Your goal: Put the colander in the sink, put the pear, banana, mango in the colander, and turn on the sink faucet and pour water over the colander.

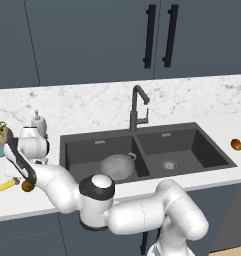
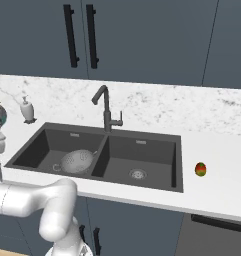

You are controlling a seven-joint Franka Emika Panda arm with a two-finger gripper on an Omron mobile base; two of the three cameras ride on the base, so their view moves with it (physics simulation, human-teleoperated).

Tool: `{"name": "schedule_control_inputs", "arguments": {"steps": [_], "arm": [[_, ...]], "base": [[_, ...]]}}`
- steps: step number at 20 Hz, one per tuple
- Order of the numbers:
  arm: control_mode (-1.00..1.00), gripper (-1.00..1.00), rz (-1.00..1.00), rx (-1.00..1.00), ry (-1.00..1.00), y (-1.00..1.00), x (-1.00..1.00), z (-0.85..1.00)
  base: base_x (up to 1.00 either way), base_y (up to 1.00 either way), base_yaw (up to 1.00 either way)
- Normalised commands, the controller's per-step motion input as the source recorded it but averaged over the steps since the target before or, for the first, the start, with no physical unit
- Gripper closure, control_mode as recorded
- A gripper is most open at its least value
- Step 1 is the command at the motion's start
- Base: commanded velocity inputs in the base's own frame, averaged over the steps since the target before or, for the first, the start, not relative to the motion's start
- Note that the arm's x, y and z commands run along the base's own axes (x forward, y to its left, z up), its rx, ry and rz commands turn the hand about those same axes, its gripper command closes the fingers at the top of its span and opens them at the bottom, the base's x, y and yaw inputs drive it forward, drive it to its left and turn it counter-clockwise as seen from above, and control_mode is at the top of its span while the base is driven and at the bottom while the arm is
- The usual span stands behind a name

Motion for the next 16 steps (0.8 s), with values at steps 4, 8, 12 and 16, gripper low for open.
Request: {"name": "schedule_control_inputs", "arguments": {"steps": [4,8,12,16], "arm": [[-1.00,1.00,0.00,-0.08,0.00,-0.08,-0.26,-0.31],[-1.00,1.00,0.00,0.00,0.00,-0.42,-0.14,-0.17],[-1.00,1.00,0.00,0.00,-0.06,-0.56,-0.26,-0.08],[-1.00,1.00,0.00,0.00,-0.14,-0.73,-0.18,0.01]], "base": [[0.00,0.00,0.00],[0.00,0.00,0.00],[0.00,0.00,0.00],[0.00,0.00,0.00]]}}
